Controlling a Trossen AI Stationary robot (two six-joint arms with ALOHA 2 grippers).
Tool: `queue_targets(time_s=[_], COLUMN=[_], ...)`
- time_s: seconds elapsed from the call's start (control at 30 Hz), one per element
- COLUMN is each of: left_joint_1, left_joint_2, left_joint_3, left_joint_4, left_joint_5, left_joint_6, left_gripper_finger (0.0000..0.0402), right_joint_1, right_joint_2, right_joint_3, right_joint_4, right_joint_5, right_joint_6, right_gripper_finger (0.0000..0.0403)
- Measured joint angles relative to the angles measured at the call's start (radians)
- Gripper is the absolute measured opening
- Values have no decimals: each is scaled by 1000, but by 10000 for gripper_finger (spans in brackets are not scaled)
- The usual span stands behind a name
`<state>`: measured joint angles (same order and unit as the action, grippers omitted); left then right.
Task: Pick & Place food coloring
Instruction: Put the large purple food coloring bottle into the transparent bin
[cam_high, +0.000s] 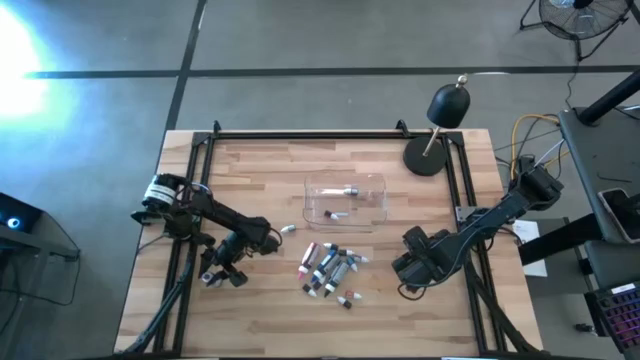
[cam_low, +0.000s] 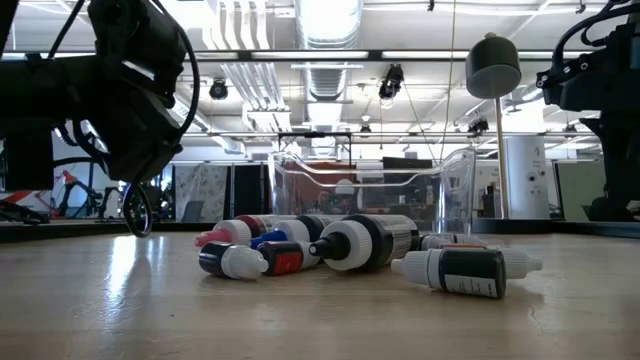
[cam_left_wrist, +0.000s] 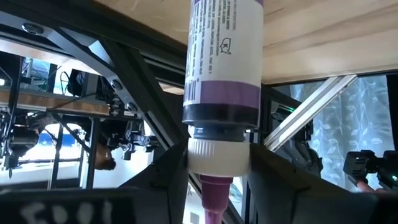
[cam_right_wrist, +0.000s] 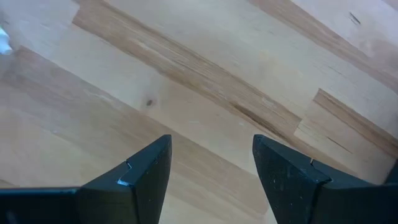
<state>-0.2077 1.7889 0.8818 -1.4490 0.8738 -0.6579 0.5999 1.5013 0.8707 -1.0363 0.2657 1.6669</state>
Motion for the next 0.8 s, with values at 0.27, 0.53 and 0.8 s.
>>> queue_targets(time_s=[0.27, 0.53, 0.8], left_joint_1=[0, 0, 0], left_joint_2=[0, -26, -89], left_joint_3=[18, 71, 133], left_joint_4=[-12, -60, 67], left_joint_5=[-28, -222, -294], left_joint_6=[7, 24, -76], left_gripper_finger=[137, 138, 138], right_joint_1=[0, 0, -2], right_joint_2=[0, 0, 0], right_joint_3=[0, -1, -3], right_joint_4=[1, 2, 2], right_joint_5=[25, 53, 76], right_joint_6=[-3, -29, -29], right_gripper_finger=[219, 219, 219])
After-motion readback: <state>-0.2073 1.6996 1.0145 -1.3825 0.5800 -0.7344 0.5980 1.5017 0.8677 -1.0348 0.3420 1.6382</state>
